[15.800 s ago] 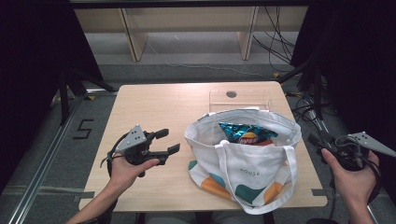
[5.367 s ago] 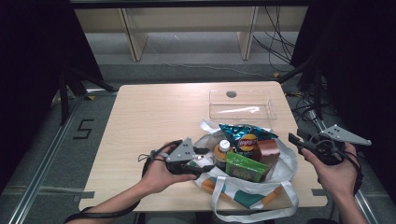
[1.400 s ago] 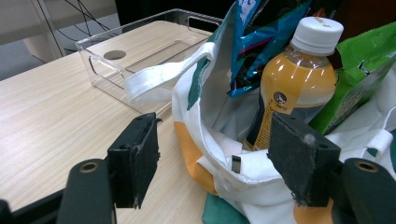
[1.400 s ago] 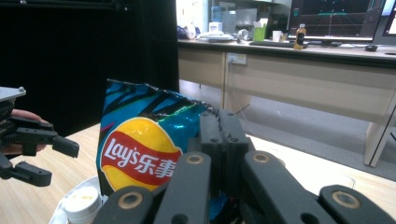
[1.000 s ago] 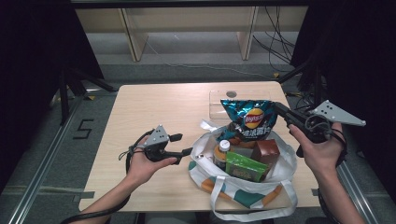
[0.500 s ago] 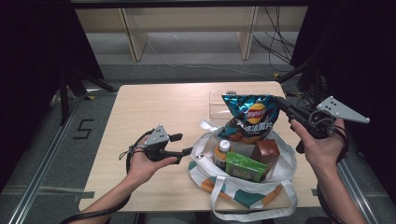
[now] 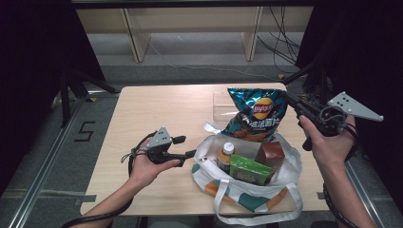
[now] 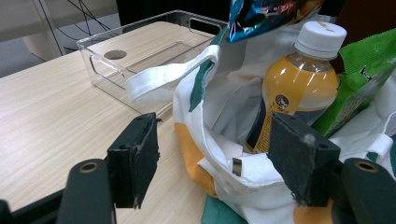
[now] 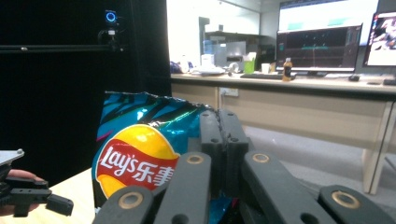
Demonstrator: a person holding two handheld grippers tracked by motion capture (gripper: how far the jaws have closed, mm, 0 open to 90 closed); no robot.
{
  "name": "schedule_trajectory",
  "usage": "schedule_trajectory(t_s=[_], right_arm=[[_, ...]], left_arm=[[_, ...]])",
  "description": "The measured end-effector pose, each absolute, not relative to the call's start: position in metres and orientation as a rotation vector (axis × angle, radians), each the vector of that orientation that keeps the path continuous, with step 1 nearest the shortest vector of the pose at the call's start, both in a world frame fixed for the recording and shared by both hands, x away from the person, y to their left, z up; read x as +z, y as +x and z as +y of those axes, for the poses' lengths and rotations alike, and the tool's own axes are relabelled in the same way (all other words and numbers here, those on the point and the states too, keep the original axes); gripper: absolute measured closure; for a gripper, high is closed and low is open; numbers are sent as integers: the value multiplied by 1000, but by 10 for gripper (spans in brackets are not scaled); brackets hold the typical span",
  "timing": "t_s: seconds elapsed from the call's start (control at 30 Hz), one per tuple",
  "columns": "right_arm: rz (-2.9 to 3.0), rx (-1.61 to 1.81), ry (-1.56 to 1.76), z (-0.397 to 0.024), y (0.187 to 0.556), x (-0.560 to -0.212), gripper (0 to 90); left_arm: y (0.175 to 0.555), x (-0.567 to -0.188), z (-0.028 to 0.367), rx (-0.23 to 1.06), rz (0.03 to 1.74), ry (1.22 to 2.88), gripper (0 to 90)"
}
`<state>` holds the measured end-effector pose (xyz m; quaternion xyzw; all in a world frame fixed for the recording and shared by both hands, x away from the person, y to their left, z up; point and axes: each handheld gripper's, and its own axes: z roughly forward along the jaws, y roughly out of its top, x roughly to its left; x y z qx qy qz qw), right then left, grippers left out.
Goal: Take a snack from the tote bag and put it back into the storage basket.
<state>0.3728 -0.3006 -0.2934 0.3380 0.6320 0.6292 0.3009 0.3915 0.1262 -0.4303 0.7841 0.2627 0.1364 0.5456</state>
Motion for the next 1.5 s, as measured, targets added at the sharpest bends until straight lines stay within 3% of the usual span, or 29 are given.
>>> schedule_trajectory(t_s=[1.5], right_arm=[[1545,1697,911,-312,396,-265,900]], left_arm=[[392,-432,127,323,626,1835,331]])
